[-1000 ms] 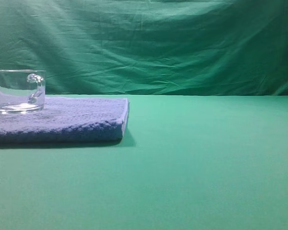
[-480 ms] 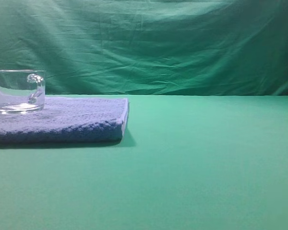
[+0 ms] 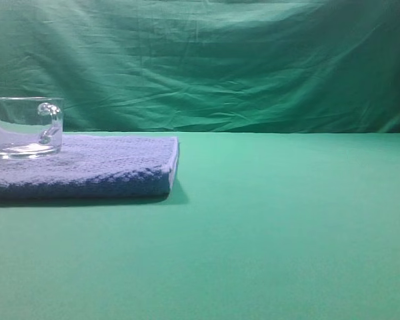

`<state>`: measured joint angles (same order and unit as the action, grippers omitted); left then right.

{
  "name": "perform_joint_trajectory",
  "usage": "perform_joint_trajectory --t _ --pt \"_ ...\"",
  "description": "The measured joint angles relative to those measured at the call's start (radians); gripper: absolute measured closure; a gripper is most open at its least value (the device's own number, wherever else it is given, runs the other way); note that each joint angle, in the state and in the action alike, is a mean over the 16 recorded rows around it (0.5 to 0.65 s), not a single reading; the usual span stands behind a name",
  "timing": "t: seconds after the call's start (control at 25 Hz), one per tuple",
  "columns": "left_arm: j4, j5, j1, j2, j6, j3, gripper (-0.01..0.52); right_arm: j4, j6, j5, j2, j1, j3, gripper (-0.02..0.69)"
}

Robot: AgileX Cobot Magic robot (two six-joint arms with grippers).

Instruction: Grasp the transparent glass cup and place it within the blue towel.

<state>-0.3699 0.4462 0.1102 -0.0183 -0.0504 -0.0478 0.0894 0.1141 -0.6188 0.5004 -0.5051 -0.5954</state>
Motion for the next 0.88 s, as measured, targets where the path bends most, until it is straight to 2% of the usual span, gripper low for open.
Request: perform_joint_trajectory --t 0.48,0.88 --pt "0.000 0.000 0.000 0.000 0.000 0.000 0.514 -0.010 0.001 0.125 -0.400 0.312 0.318 0.643" --pt "0.000 0.000 0.000 0.000 0.000 0.000 0.514 -0.006 0.004 0.210 -0.508 0.458 0.546 0.616"
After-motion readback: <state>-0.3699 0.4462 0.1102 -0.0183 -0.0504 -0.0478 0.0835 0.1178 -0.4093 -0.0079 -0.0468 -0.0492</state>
